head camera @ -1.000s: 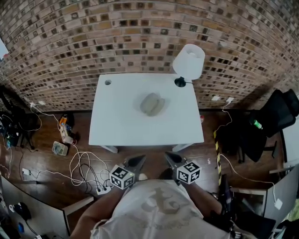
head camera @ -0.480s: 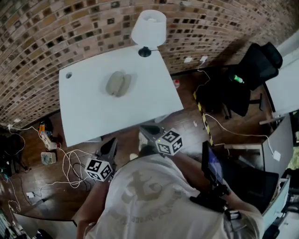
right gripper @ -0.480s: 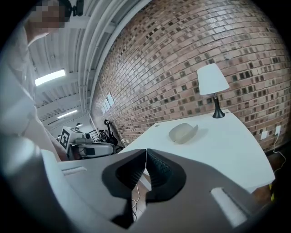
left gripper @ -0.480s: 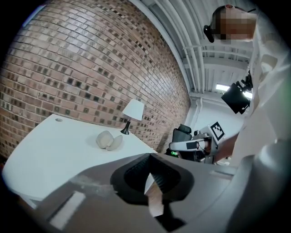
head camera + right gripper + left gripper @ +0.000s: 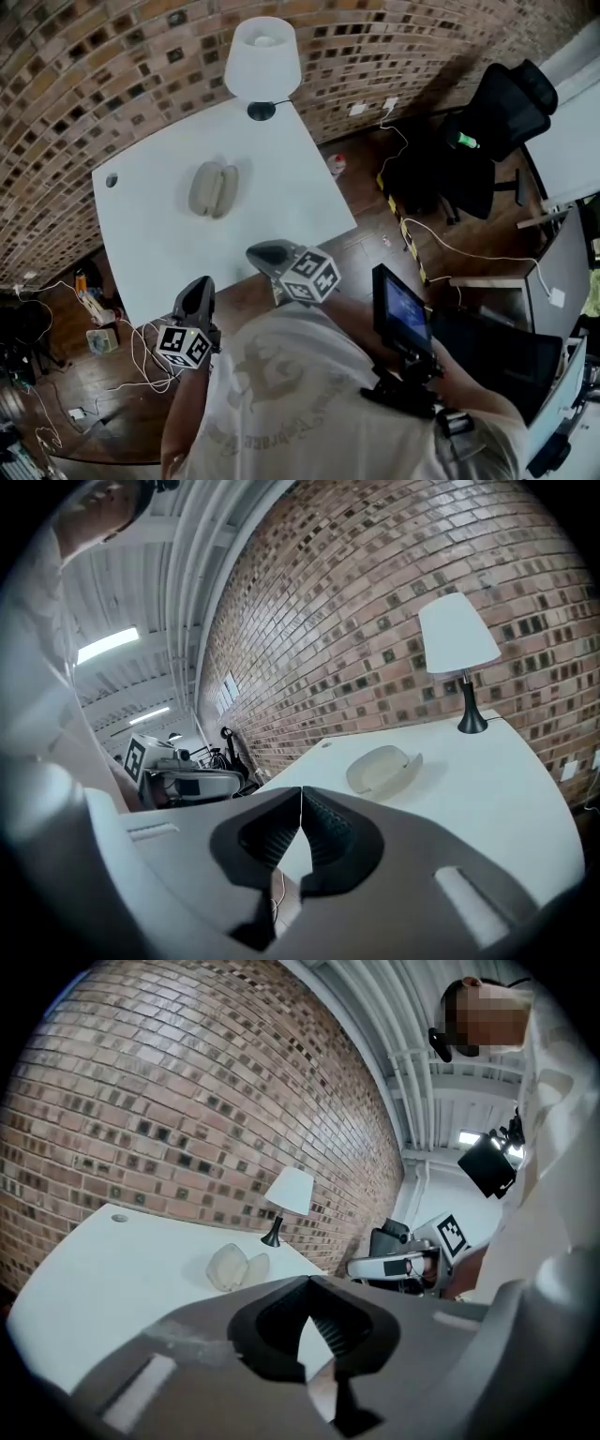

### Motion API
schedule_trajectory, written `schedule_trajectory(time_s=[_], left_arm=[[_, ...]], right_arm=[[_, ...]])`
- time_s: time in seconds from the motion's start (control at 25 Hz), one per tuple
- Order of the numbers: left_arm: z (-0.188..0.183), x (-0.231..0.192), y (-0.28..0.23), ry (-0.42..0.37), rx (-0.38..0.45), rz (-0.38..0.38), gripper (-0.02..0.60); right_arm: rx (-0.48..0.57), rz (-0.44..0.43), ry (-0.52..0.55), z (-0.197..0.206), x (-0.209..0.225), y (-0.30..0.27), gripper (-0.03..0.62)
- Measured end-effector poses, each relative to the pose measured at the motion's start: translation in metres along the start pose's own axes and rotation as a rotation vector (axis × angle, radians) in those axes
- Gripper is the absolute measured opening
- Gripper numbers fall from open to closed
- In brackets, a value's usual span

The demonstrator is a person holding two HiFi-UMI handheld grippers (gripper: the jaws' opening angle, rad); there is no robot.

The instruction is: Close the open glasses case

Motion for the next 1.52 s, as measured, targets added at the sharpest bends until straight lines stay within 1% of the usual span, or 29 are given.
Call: schedule_trajectory(time_s=[0.24, 0.44, 0.68, 0.92, 1.04, 1.16, 1.4, 1.52], left_arm=[[-0.02, -0.007, -0.038, 0.009, -0.004, -0.044, 0.006], [-0.037, -0.005, -0.074, 0.008, -0.025, -0.054, 0.006], [-0.045, -0.009, -0.082, 0.003, -0.06, -0.134, 0.006], [-0.048, 0.004, -0.095, -0.03, -0.099, -0.151, 0.006], [-0.049, 0.005, -0.103, -0.049, -0.119, -0.147, 0.006], [-0.053, 0.008, -0.113, -0.062, -0.133, -0.13, 0.006], [-0.052, 0.013, -0.13, -0.101, -0.193, -0.072, 0.006], [-0.049, 0.011, -0.137, -0.112, -0.206, -0.047, 0.006]], right_arm=[[-0.02, -0.055, -0.013, -0.021, 0.041, -0.013, 0.011], [-0.033, -0.092, -0.034, -0.034, 0.074, -0.019, 0.011], [-0.069, -0.172, -0.063, -0.034, 0.097, -0.037, 0.011], [-0.069, -0.212, -0.07, -0.037, 0.117, -0.038, 0.011], [-0.051, -0.218, -0.082, -0.037, 0.122, -0.038, 0.011], [-0.042, -0.201, -0.106, -0.033, 0.127, -0.034, 0.011], [-0.043, -0.162, -0.132, -0.023, 0.132, -0.022, 0.011], [-0.037, -0.131, -0.14, -0.02, 0.136, -0.018, 0.011]])
Point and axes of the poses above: the fingertips, and each gripper's own axes: y backward along the fingers, x to its right, z out of its underside, the point moved 9 cm from there along y, backward along the fingers, and after that the axes turned 8 degrees about -z, right-handed, at the moved point
